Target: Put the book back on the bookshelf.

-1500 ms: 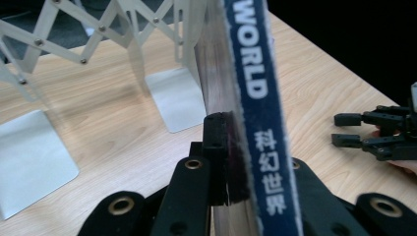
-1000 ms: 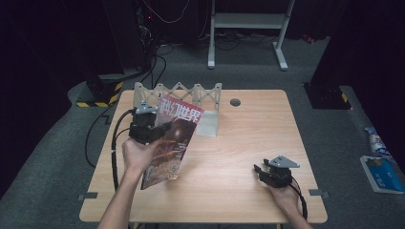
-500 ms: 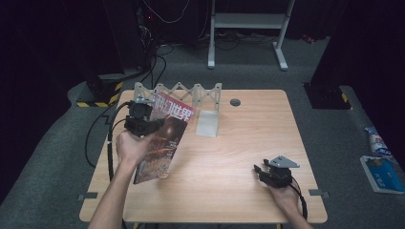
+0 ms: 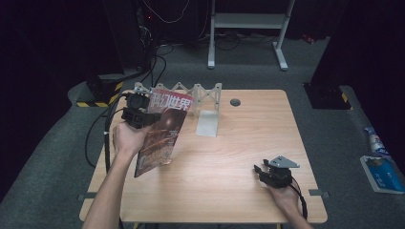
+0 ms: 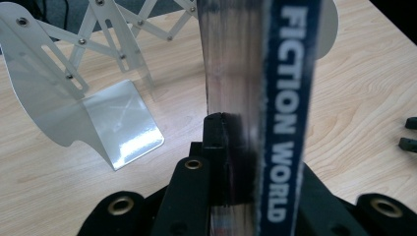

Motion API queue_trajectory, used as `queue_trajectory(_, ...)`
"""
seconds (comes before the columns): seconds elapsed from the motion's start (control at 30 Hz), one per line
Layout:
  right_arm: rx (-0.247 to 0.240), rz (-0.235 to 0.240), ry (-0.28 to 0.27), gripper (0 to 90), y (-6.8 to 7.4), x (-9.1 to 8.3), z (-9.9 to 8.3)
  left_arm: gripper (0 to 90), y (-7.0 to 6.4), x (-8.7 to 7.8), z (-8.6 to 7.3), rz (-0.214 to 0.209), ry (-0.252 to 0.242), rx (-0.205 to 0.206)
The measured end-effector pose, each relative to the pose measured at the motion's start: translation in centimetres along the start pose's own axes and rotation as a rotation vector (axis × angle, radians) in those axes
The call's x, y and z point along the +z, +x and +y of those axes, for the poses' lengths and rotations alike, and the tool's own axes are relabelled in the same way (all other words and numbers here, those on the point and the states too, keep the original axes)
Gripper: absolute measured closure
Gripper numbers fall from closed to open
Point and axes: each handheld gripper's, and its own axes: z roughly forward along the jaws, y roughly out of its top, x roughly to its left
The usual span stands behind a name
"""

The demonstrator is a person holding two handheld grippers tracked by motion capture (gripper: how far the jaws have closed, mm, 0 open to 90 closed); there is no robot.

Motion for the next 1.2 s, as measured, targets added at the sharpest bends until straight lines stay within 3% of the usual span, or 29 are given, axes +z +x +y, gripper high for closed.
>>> queue_trajectory(0.37, -0.023, -0.004, -0.002, 50.6, 0.1, 0.0, 0.0, 82.6, 2.0, 0.7, 1.7, 0.019, 0.078, -0.032)
queue_trajectory(0.57, -0.02, 0.0, 0.001, 50.6, 0.1, -0.1, 0.0, 82.4, 2.9, 0.4, 2.2, 0.031, 0.09, -0.059)
queue_trajectory(0.87, -0.02, -0.003, 0.002, 50.1, 0.2, -0.2, 0.0, 82.2, 4.4, 1.2, 3.2, 0.044, 0.136, -0.059)
queue_trajectory(1.0, -0.02, -0.008, 0.003, 49.6, 0.2, -0.2, 0.0, 82.2, 5.2, 1.6, 3.4, 0.044, 0.141, -0.069)
queue_trajectory(1.2, -0.022, -0.008, 0.003, 49.7, 0.2, -0.2, 0.0, 82.3, 6.2, 1.8, 3.7, 0.019, 0.131, -0.115)
